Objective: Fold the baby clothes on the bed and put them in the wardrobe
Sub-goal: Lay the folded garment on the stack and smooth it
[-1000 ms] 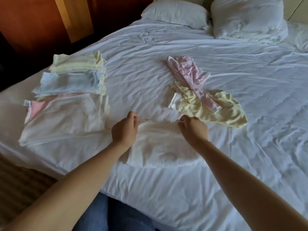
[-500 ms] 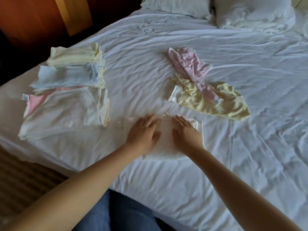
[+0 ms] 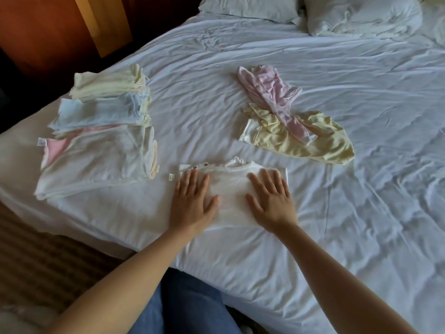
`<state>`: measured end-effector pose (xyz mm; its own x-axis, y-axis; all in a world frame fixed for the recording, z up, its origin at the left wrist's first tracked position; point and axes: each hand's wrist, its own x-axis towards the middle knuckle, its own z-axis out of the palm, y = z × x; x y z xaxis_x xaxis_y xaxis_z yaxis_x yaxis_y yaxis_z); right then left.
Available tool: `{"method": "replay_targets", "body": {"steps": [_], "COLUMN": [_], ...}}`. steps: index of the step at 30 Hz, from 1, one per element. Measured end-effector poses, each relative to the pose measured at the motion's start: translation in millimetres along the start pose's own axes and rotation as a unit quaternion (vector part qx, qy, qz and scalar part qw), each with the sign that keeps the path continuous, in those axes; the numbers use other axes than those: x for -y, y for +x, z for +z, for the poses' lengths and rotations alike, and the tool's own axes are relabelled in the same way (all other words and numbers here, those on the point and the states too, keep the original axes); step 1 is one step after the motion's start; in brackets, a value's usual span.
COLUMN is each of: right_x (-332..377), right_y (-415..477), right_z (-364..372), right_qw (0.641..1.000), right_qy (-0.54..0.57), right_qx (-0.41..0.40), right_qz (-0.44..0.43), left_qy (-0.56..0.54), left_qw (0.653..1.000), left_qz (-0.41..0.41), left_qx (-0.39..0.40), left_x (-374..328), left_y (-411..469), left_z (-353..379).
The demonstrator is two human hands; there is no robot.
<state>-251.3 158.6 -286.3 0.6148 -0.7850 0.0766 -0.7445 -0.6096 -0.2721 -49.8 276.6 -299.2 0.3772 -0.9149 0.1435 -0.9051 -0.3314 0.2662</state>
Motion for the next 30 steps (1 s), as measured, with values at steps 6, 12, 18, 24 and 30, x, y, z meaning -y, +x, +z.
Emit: {"method": "replay_targets", "body": {"steps": [6, 12, 18, 24, 30], "right_x": [2.5, 9.9, 3.4, 13.2, 52.4], "right_y": [-12.7, -6.0, 8.2, 10.4, 18.5], "right_z": [-4.7, -19.5, -48.4, -73.6, -97.4], "right_qw": [0.988, 0.966, 0.959, 0.968, 0.971], "right_qy": [0.025, 0.051, 0.162, 0.194, 0.214], "right_qx": [-0.015, 0.006, 0.069, 0.016, -0.068], "right_qz": [0.149, 0.252, 0.224, 0.161, 0.08], "left_qy": [-0.056, -0.067, -0.246, -0.3, -0.308], "left_qw": [0.991, 0.973, 0.941, 0.939, 0.932], "left_qz": [-0.116, -0.22, -0.217, -0.165, -0.123], "left_qx": [-0.023, 0.025, 0.08, -0.004, -0.144], "left_x": [0.2, -5.1, 7.5, 2.5, 17.7], "left_y": [-20.2, -10.0, 9.8, 6.7, -4.3], "left_z": [-6.6, -29.6, -42.0, -50.2, -97.1]}}
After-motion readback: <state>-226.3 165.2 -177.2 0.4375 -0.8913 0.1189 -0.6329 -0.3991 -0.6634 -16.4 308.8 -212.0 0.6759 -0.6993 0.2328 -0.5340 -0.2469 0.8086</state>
